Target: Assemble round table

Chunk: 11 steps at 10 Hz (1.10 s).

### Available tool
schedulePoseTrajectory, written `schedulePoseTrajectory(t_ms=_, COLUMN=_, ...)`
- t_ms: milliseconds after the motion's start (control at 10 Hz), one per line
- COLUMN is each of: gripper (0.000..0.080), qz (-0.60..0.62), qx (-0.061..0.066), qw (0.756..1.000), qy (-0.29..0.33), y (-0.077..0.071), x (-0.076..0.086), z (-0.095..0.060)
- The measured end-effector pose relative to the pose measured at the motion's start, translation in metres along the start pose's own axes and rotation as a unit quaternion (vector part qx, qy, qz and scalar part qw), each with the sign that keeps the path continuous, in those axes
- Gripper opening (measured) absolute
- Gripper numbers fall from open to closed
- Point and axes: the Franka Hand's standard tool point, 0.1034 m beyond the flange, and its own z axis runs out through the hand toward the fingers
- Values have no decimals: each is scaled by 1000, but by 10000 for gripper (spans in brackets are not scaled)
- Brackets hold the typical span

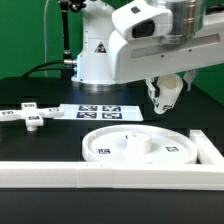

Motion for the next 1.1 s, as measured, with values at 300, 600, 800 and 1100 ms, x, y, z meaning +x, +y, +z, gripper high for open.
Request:
schedulePoseTrajectory(t_ms=300, gripper=409, qz=-29, qx=-27, qw=993, qy=108, y=12, x=15, z=-14)
schedulePoseTrajectory(t_ms=600, gripper=410, qz=-45, qx=-56, qw=975, qy=212, y=26, x=31, z=-26)
schedulePoseTrajectory(t_ms=800, gripper=410, qz=-50, qx=-70, qw=966, qy=244, y=32, x=28, z=-20)
schedulePoseTrajectory(t_ms=1100, gripper=410, qz=-74, qx=-86, qw=960, qy=254, y=46, x=22, z=-17)
